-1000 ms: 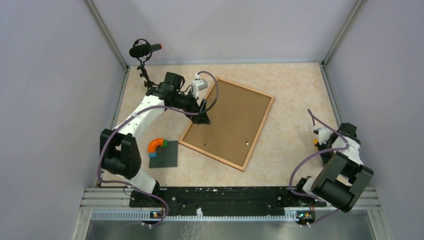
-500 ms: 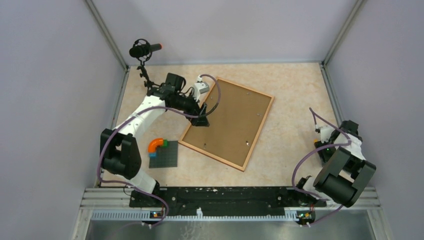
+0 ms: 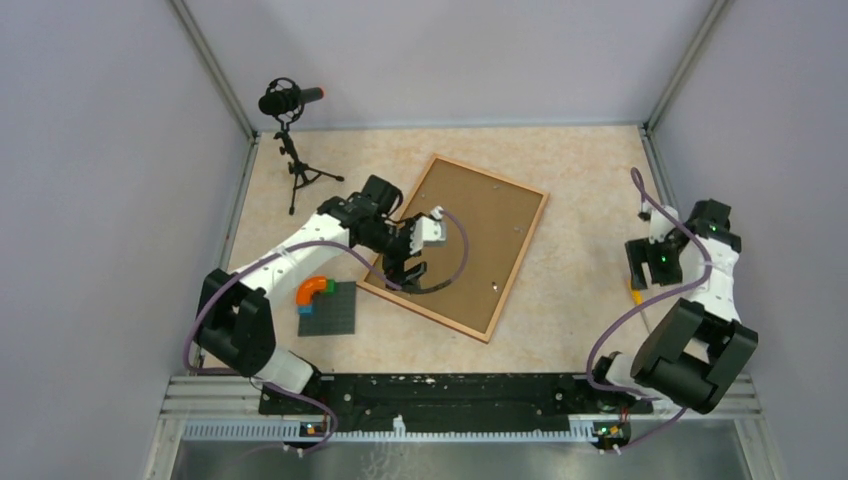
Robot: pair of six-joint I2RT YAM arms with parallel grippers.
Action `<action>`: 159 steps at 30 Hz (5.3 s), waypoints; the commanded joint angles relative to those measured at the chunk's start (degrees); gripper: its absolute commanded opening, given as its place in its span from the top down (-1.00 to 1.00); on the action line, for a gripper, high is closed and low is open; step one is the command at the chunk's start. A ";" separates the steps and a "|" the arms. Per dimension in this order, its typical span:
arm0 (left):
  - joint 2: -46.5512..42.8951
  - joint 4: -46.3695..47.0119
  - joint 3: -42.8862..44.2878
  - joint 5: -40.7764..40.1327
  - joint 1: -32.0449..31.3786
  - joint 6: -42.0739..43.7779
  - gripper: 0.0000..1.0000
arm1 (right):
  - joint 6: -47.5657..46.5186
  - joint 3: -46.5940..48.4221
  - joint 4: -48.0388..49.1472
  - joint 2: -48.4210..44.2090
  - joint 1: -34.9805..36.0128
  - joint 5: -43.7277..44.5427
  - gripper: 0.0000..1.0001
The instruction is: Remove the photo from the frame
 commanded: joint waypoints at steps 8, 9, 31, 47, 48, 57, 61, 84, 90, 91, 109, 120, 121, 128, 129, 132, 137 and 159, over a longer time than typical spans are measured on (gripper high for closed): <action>3.24 -3.31 7.50 -8.81 -5.48 6.70 -0.97 | 18.79 17.34 -1.39 5.96 15.43 -10.70 -0.66; 3.68 -3.56 8.59 -10.11 -5.50 6.61 -0.97 | 19.39 18.73 -0.89 7.01 16.54 -11.24 -0.66; -2.53 -4.08 2.93 -16.72 -10.75 2.91 -0.98 | 25.78 26.77 4.84 21.17 31.90 -12.65 -0.73; 5.54 -4.38 2.82 -20.58 -19.93 4.13 -0.90 | 29.92 14.72 6.50 12.28 33.45 -22.96 -0.76; 6.05 -4.29 3.18 -20.77 -20.15 3.83 -0.88 | 29.76 14.71 6.15 12.19 33.45 -23.58 -0.76; 8.99 -3.59 2.16 -20.67 -20.81 8.36 -0.77 | 29.54 13.35 7.63 9.40 33.39 -23.59 -0.78; 10.43 -4.79 3.08 -21.11 -21.46 9.68 -0.71 | 29.53 13.50 7.39 9.85 32.82 -23.56 -0.79; 17.92 -1.44 1.70 -35.60 -32.95 4.12 -0.07 | 35.41 12.06 8.24 12.86 23.37 -30.44 -0.79; 20.77 -1.62 0.30 -37.22 -35.26 2.26 0.07 | 35.48 11.30 8.65 12.47 23.29 -30.45 -0.79; 21.18 -1.26 -0.16 -37.24 -35.74 1.91 0.08 | 35.63 11.05 8.85 12.37 23.29 -30.40 -0.79; 21.98 0.63 7.84 -35.26 -36.51 -4.52 1.00 | 39.74 4.16 13.39 12.33 23.22 -32.80 -0.79; 19.71 -2.41 13.00 -33.71 -35.02 -3.47 1.00 | 48.19 -3.09 21.87 16.30 23.20 -44.42 -0.72; 19.62 -2.82 13.43 -33.64 -34.95 -3.62 1.00 | 48.57 -3.44 22.56 17.06 23.22 -45.50 -0.72; 18.91 -4.65 16.18 -33.30 -34.84 -4.35 1.00 | 49.95 -5.10 25.53 20.83 23.41 -49.10 -0.69; 18.79 -4.83 16.59 -33.17 -34.78 -4.45 1.00 | 50.25 -5.46 26.15 21.18 23.42 -49.61 -0.69; 18.70 -5.50 17.72 -32.61 -34.71 -4.71 1.00 | 51.75 -6.81 28.18 22.32 23.67 -51.04 -0.67; 18.96 -7.15 20.34 -30.99 -34.27 -5.38 1.00 | 52.78 -7.64 29.81 24.35 23.99 -52.71 -0.64; 16.78 -7.33 23.71 -24.90 -33.86 -6.66 1.00 | 77.23 -10.81 59.53 33.55 29.52 -63.35 -0.37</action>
